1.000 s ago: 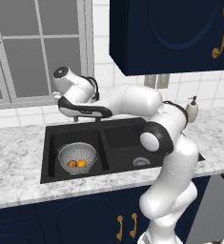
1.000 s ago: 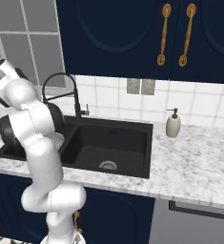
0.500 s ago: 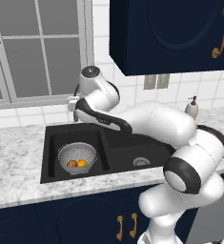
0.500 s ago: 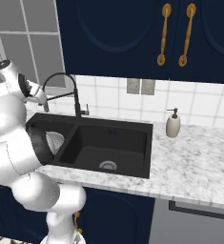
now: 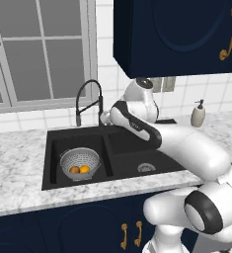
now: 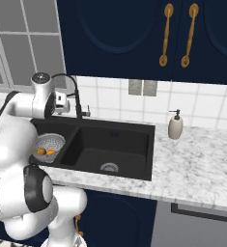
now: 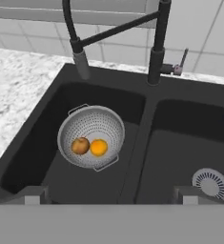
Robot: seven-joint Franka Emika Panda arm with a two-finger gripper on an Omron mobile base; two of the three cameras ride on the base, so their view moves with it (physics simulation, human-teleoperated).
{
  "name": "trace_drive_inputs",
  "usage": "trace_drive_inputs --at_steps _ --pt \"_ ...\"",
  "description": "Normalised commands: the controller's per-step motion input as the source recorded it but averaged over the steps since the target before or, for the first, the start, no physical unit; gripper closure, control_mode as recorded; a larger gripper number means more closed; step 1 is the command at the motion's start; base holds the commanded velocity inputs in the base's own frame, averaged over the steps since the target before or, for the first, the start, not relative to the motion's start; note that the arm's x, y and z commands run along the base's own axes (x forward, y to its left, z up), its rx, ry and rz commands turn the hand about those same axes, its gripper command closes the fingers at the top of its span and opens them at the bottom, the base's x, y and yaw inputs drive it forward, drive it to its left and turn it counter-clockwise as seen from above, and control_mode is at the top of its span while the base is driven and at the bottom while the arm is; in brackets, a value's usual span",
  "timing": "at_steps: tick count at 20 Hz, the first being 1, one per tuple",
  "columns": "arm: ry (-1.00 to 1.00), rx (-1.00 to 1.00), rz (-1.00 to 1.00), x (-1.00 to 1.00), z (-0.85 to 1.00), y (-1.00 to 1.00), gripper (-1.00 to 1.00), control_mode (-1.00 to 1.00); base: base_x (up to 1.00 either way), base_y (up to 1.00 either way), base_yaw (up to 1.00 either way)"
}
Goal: Put the colander in the sink, put the apple, orange in the colander, and turn on the sink faucet and pour water over the colander.
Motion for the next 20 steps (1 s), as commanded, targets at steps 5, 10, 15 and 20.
trace_drive_inputs --at_steps 5,10,15,20 --pt "0.00 0.06 0.31 0.24 0.00 -0.71 -1.00 -1.00 0.00 0.00 0.00" --pt "-0.03 0.14 0.38 0.61 -0.01 -0.47 -1.00 -1.00 0.00 0.00 0.00" --pt "-0.21 0.06 0.37 0.45 -0.20 -0.11 -1.00 -1.00 0.00 0.00 0.00" --pt "-0.23 0.02 0.15 0.42 -0.16 -0.13 -1.00 -1.00 0.00 0.00 0.00"
